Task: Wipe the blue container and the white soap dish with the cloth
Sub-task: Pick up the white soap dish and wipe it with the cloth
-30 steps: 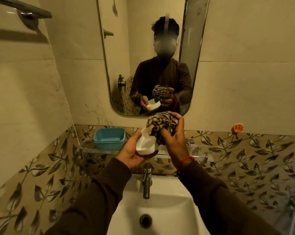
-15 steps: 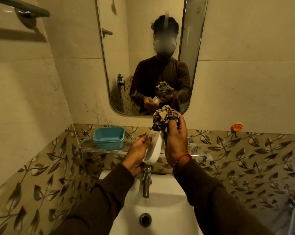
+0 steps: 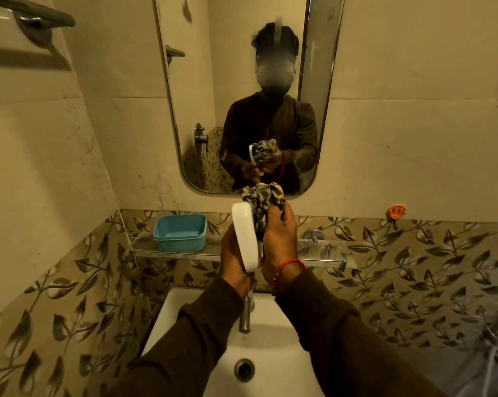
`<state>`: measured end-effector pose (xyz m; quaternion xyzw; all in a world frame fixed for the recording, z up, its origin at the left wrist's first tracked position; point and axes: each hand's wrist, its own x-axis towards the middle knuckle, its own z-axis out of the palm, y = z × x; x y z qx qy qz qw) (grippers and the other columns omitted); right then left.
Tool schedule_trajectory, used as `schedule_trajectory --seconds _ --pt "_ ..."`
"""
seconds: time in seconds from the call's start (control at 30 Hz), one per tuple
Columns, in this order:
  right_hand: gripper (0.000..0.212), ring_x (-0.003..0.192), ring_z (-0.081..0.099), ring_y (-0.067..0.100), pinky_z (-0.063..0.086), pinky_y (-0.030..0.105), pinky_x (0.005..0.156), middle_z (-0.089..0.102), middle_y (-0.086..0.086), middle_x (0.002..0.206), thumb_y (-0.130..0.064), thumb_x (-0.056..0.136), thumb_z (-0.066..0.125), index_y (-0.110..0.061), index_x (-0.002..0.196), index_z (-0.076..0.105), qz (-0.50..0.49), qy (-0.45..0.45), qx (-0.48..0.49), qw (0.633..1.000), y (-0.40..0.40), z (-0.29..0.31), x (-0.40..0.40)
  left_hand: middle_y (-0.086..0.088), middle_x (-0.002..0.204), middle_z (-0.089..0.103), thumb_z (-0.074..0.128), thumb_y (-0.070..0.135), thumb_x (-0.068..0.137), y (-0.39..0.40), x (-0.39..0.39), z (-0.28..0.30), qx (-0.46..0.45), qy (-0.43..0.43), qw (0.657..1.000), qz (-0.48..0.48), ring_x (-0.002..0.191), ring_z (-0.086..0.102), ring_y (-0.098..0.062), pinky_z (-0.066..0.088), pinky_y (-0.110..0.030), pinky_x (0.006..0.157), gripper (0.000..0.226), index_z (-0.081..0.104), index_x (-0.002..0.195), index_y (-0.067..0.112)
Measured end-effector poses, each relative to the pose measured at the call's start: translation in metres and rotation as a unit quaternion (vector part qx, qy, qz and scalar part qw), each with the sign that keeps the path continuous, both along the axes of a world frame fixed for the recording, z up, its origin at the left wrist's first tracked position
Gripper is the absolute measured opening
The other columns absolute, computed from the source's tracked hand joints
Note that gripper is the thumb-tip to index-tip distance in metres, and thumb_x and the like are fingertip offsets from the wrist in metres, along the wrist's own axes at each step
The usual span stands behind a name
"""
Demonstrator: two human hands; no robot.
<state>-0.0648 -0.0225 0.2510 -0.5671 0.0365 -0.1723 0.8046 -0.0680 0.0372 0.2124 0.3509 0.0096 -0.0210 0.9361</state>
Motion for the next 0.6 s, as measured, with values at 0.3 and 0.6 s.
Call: schedule_trajectory --seconds 0.3,0.6 --pt "0.038 0.105 0.055 0.0 0.048 0.017 0.088 0.058 0.003 0.113 -0.035 0.086 0.045 -0.03 0.122 0.054 0.049 -0.223 -0.239 0.944 0.001 -0.015 -0.042 -0.019 0.118 0.065 0.046 0.037 0.101 0.025 0.013 -0.001 -0.082 0.017 0.995 -0.046 0.112 0.061 -0.033 0.057 -0.046 0.09 0.039 0.059 0.127 0.011" --pt "0.042 0.109 0.058 0.016 0.052 0.046 0.092 0.061 0.003 0.117 -0.036 0.089 0.041 -0.026 0.129 0.052 -0.036 -0.184 -0.27 0.944 -0.018 0.007 0.0 -0.019 0.076 0.073 0.051 0.023 0.098 0.009 -0.001 -0.003 -0.091 0.099 0.989 -0.065 0.071 0.072 -0.034 0.062 -0.04 0.05 0.015 0.059 0.104 0.011"
